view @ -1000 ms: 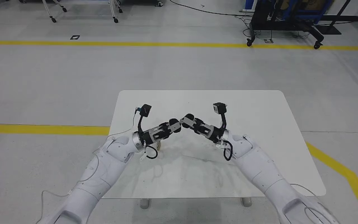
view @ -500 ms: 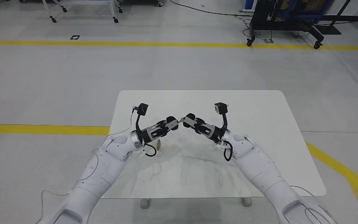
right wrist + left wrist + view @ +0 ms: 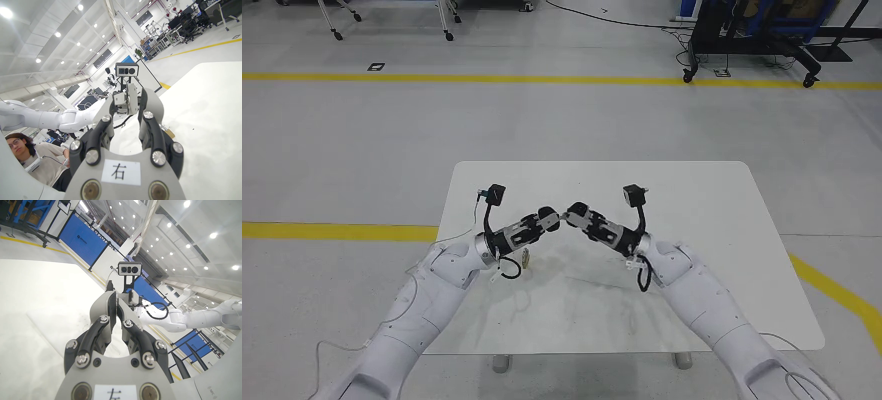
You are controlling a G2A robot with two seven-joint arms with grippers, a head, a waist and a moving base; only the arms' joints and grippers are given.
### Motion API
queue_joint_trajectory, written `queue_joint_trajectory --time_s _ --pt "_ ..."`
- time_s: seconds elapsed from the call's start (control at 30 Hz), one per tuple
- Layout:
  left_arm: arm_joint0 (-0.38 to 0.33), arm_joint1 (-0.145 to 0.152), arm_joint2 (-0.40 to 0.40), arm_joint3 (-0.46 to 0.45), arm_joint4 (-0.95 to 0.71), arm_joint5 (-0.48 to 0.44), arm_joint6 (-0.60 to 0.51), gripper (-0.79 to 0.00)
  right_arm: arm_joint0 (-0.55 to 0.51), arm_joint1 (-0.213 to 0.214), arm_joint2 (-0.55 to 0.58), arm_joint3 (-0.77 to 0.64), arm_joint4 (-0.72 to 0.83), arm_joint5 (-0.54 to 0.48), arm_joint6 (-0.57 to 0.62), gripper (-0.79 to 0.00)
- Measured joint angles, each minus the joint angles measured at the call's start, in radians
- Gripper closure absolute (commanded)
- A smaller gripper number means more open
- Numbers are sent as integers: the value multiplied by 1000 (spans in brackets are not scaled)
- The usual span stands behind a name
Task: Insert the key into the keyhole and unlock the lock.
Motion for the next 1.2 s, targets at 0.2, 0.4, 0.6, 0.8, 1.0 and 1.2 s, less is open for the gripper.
queue_joint_trajectory --time_s 0.2,0.4,0.6,0.8,1.0,1.2 --pt "5 4 -16 -9 3 0 -13 0 0 0 1 0 3 0 0 -785" --pt "0 11 -14 -17 5 0 -85 0 2 5 -2 -12 -32 22 27 -785" --pt "-23 16 6 0 32 0 -176 0 -17 35 36 -83 -297 92 84 -785" --pt "-35 16 16 10 64 0 -178 0 -53 57 78 -132 -271 74 119 -385" --pt "-34 16 23 2 77 0 -167 0 -59 67 75 -150 -204 81 186 -283" --pt "-36 18 37 -2 18 0 -205 0 -32 62 40 -129 -138 105 233 -200"
